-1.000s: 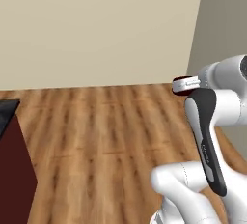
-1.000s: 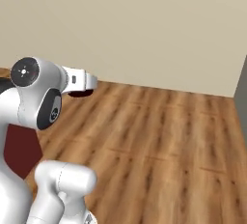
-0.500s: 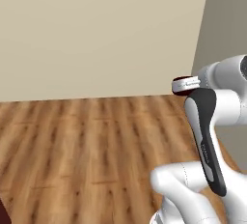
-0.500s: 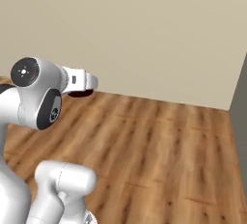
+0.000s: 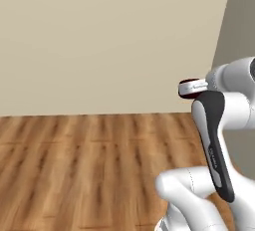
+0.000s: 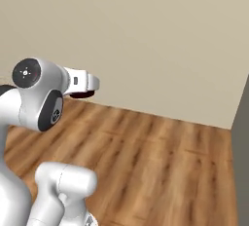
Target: There is a tray on the dining counter. Grab the cup, mug, and pitcher and place them on the tray. The pitcher may be placed next to the tray if it cannot fit the tray.
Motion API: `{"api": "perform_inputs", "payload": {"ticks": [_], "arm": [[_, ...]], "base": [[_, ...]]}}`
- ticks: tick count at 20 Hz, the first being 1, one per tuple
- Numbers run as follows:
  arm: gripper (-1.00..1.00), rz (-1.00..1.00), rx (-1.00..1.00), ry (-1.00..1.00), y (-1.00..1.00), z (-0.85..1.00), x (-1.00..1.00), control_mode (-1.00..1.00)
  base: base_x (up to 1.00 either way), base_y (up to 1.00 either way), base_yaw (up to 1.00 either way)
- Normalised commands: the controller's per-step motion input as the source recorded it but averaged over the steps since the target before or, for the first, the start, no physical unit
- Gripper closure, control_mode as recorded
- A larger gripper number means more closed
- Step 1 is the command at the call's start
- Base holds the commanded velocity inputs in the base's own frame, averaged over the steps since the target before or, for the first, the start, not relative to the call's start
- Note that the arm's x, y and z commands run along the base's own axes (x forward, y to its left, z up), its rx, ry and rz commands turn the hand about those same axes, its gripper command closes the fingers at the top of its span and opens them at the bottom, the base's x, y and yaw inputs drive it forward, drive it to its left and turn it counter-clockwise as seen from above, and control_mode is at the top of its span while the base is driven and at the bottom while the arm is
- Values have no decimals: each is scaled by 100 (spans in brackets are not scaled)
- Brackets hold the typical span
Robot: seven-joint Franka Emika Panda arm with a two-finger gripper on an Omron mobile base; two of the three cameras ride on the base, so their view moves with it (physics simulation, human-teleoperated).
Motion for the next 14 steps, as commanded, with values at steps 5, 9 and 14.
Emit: {"api": "perform_inputs", "payload": {"ticks": [5,9,14], "arm": [[100,0,0,0,0,0,0,100],[100,0,0,0,0,0,0,100],[100,0,0,0,0,0,0,100]], "base": [[100,-50,49],[100,-50,69],[100,-50,69]]}}
